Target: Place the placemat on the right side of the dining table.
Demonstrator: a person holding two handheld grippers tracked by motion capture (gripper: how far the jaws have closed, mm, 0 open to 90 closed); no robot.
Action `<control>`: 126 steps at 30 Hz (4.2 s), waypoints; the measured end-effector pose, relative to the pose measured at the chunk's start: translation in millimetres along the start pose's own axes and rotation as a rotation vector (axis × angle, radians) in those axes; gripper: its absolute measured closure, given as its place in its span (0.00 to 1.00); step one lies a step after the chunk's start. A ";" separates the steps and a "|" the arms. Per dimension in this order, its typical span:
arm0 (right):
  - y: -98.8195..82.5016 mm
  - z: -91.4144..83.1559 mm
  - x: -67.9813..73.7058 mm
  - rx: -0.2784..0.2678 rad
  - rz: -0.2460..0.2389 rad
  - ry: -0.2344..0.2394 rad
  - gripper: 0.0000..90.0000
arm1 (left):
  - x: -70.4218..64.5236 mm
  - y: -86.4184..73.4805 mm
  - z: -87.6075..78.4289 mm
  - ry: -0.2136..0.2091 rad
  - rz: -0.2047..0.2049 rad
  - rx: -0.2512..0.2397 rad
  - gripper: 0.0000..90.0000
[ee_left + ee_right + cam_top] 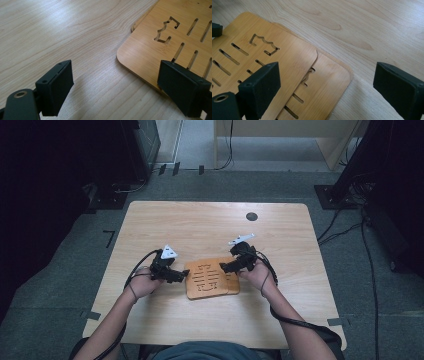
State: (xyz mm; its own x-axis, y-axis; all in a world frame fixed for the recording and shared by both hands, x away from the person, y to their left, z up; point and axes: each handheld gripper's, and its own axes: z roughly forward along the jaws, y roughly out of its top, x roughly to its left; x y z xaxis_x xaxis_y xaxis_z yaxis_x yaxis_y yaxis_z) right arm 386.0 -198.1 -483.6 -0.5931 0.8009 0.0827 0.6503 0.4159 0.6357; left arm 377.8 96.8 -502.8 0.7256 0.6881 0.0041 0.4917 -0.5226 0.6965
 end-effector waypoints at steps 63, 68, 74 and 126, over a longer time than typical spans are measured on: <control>9.4 4.3 25.0 0.068 0.074 0.234 0.28 | 4.7 -6.1 6.1 -0.021 -0.080 0.016 0.11; 16.0 -8.1 24.6 0.040 0.108 0.272 0.31 | 4.0 -5.8 6.4 -0.022 -0.080 0.015 0.11; 24.7 -23.0 20.8 0.036 0.214 0.340 0.36 | -1.4 -4.3 8.3 -0.034 -0.070 0.010 0.11; 14.1 -8.8 -4.7 0.205 0.609 0.604 0.97 | -1.2 -8.5 12.6 -0.080 -0.049 -0.061 0.11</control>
State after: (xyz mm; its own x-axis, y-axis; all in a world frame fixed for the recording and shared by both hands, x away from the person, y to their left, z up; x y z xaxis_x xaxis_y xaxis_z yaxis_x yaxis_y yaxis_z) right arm 393.8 -199.8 -468.2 -0.2271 0.5683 0.7909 0.9734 0.1061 0.2033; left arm 378.8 94.0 -517.7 0.7389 0.6683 -0.0862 0.4986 -0.4562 0.7371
